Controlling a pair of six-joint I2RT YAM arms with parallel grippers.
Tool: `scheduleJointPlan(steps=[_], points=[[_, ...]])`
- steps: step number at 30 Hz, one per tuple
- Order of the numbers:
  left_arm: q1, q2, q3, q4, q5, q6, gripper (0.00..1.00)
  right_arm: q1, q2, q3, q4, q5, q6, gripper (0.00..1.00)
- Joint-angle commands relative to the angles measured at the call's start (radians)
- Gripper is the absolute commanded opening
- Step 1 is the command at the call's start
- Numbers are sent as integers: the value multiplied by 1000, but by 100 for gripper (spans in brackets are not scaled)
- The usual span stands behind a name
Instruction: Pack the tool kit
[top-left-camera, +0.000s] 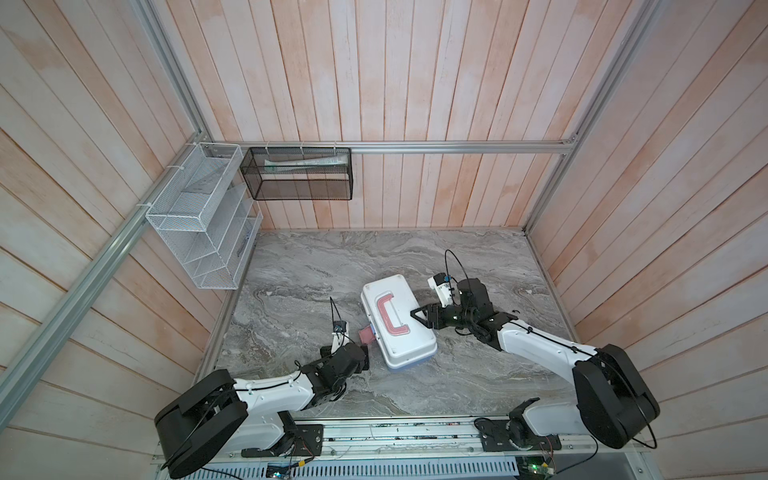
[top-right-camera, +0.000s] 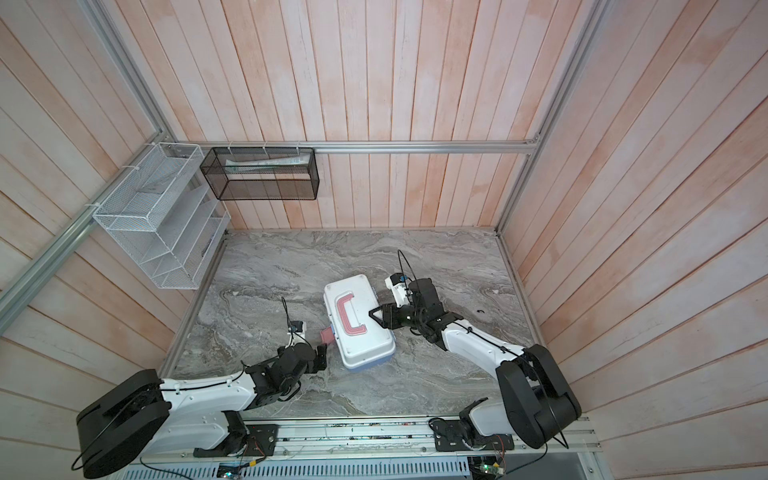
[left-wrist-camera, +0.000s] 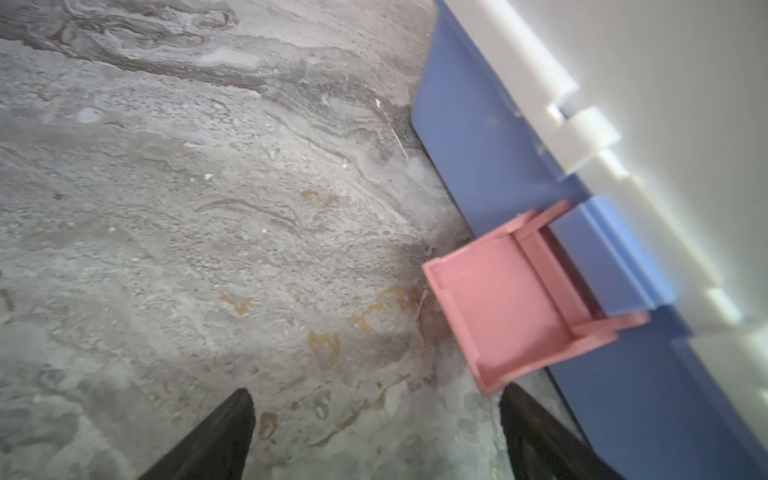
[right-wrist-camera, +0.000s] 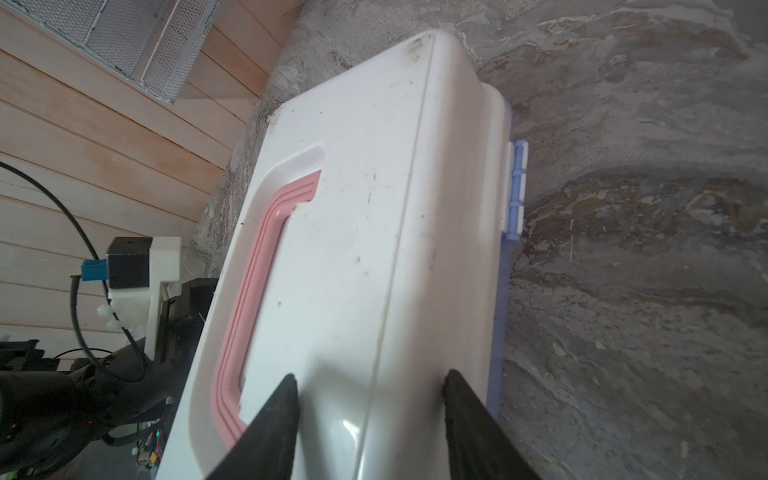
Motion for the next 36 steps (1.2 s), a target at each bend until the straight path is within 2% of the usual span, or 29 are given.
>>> scheduleJointPlan(steps=[1,4,6,12,17,23,30,36], points=[[14,-59,-19,54,7,48,94,26,-13,-10,-56,-36,-1,53],[34,-116,-34,99,43,81,95,25,-14,-6,-62,-37,-6,53],[54,-140,-40,127,106,103,96,25,-16,-1,-65,-40,-9,53],[54,-194,-21,-47,194,63,96,24,-27,-1,-65,-38,-12,52],[4,-206,-43,-36,229,85,96,26,-21,-15,-45,-43,-3,52],[-13,-71,-1,67,236,168,96,25,-25,-22,-44,-40,0,52],[-15,151,94,67,128,180,96,25,-24,-14,-53,-36,-3,53],[-12,216,101,126,52,170,96,24,-19,-22,-44,-37,11,53]])
